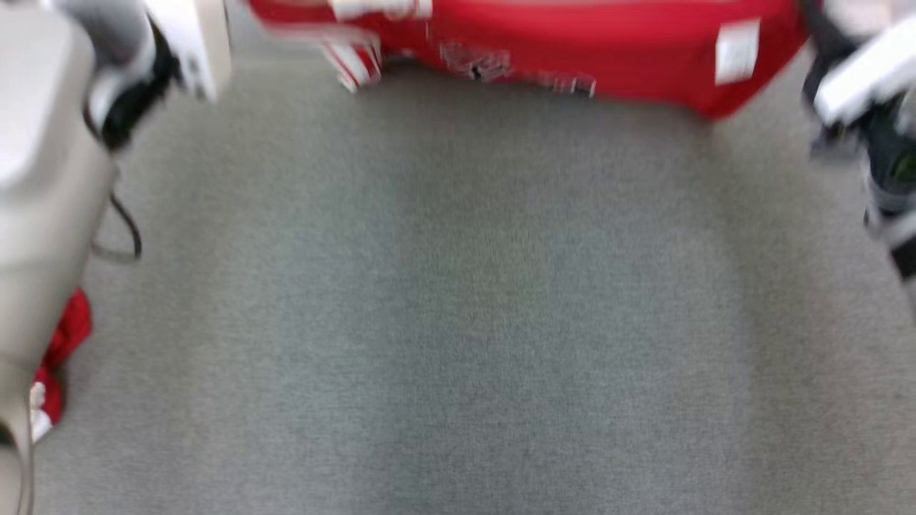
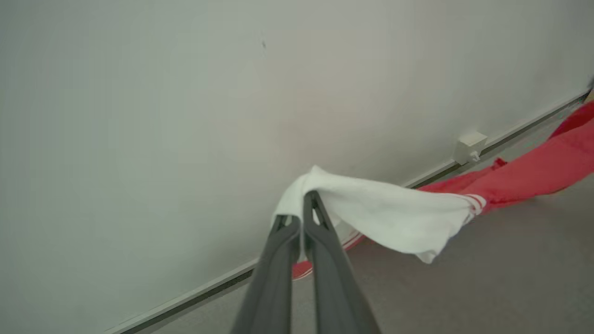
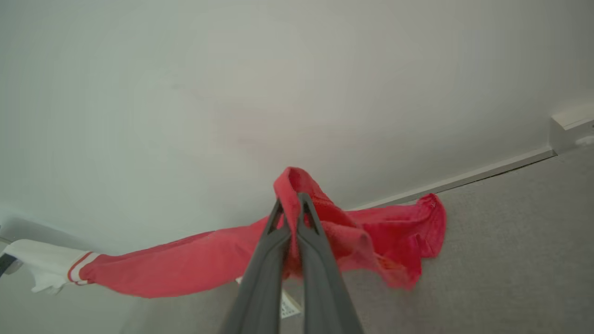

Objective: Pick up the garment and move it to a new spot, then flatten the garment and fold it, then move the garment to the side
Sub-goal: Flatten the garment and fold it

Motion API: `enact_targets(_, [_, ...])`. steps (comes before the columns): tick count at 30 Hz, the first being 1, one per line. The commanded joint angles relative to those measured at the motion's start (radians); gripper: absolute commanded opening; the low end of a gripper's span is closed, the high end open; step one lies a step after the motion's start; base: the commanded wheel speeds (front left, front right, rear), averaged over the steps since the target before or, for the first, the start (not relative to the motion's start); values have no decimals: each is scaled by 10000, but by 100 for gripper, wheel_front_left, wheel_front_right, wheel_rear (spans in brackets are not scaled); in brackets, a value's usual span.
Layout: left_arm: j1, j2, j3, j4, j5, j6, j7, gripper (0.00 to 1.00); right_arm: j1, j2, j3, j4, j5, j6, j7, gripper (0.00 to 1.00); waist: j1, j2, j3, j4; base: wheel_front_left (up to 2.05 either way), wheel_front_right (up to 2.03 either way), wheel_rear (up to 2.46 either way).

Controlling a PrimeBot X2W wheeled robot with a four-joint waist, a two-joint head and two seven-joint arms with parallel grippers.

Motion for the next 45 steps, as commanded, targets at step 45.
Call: enact_targets(45, [7286,5878,-2791,-10305,-8207,2411,7654,0,8356,-4940,1897,-6785,44,4,5247,0,1,0,-2744,-460,0,0,0])
